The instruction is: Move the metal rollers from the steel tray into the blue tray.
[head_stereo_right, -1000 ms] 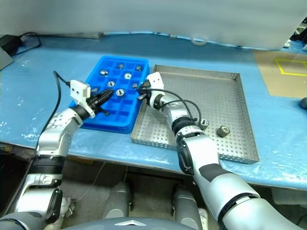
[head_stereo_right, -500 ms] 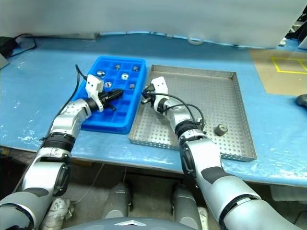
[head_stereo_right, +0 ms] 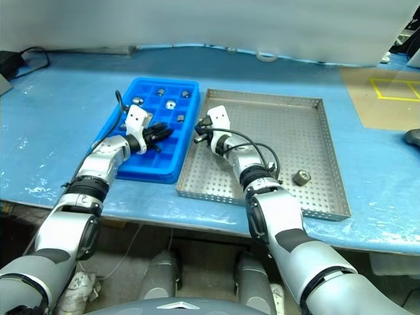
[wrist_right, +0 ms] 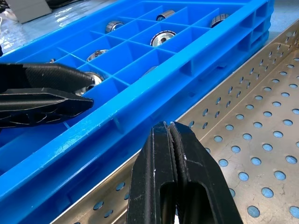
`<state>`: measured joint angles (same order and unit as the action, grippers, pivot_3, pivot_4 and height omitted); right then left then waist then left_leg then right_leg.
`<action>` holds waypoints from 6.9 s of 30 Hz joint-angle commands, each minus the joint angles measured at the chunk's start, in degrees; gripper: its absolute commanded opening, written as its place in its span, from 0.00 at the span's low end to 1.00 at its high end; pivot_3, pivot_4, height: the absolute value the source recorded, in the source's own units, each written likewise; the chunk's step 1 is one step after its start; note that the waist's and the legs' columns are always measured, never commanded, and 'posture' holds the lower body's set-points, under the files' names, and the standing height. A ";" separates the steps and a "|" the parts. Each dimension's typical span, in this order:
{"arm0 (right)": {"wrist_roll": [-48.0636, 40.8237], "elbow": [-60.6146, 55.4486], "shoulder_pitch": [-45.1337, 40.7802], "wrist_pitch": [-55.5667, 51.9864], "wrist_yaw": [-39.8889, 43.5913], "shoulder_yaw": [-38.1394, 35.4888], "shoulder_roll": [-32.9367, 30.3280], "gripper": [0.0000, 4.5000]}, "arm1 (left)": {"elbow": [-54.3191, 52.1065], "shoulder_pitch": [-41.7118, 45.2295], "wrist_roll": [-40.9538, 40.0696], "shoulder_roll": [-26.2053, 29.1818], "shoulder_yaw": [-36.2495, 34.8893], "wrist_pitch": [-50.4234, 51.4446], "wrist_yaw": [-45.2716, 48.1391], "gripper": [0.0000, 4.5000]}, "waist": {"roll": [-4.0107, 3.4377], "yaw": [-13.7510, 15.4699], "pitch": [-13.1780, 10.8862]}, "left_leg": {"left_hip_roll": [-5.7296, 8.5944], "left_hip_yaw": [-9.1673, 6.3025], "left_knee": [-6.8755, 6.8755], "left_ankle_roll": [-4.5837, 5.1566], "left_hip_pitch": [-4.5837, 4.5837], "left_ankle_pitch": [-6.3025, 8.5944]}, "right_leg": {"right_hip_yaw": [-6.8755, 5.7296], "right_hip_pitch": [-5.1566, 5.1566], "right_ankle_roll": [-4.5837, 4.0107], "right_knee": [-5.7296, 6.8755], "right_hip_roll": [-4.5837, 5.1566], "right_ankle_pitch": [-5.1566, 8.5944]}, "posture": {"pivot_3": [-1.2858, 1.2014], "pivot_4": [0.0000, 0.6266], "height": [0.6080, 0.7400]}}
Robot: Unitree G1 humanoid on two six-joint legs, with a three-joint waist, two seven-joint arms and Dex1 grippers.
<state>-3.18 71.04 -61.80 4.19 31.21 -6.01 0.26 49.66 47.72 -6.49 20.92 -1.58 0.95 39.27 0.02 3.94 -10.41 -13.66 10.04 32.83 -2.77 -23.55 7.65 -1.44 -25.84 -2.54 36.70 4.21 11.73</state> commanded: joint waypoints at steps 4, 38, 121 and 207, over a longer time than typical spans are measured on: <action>-0.11 -1.65 0.28 0.11 0.16 0.35 0.19 0.00 | -5.93 -0.60 -4.84 -2.05 -2.52 0.19 4.94 0.59 | 0.00 0.05 0.00 | 0.01 0.00 0.00 0.01 -0.02 0.00 | 0.00 0.00 0.00 -0.02 0.01 0.00 | 0.49 0.24 1.00; -13.95 -43.51 22.15 -10.88 -3.65 -13.37 -22.05 0.00 | 16.52 12.18 4.22 -13.78 11.18 -5.01 29.91 1.00 | 0.02 -7.32 -0.02 | 0.19 0.25 0.12 1.01 -0.33 0.37 | 0.23 0.20 0.38 -1.21 -0.01 -0.25 | 0.25 0.24 1.00; -5.87 -15.84 4.01 -3.08 20.22 2.38 -21.10 0.81 | -43.47 -14.39 -17.12 2.38 0.26 20.77 6.44 0.79 | -0.05 -0.39 -0.04 | 0.05 0.23 -0.28 0.35 0.21 0.34 | -0.01 0.72 0.17 -1.28 0.06 -0.21 | 0.44 0.24 1.00; -6.60 -44.41 17.14 -25.30 44.80 16.44 -35.59 0.87 | -43.96 -23.21 -14.13 -1.14 -1.53 15.02 2.17 0.79 | 0.25 -1.25 0.20 | 0.01 0.30 0.04 0.55 0.35 0.47 | 0.10 0.85 0.23 -1.17 0.04 -0.22 | 0.44 0.24 1.00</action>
<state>-9.82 28.91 -45.18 -21.79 75.86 11.39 -34.23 6.42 23.37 -20.49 19.70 -3.63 16.66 40.70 0.26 2.69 -10.21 -13.65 10.34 32.87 -2.23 -23.21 8.12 -1.35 -24.99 -2.31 35.53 4.25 11.50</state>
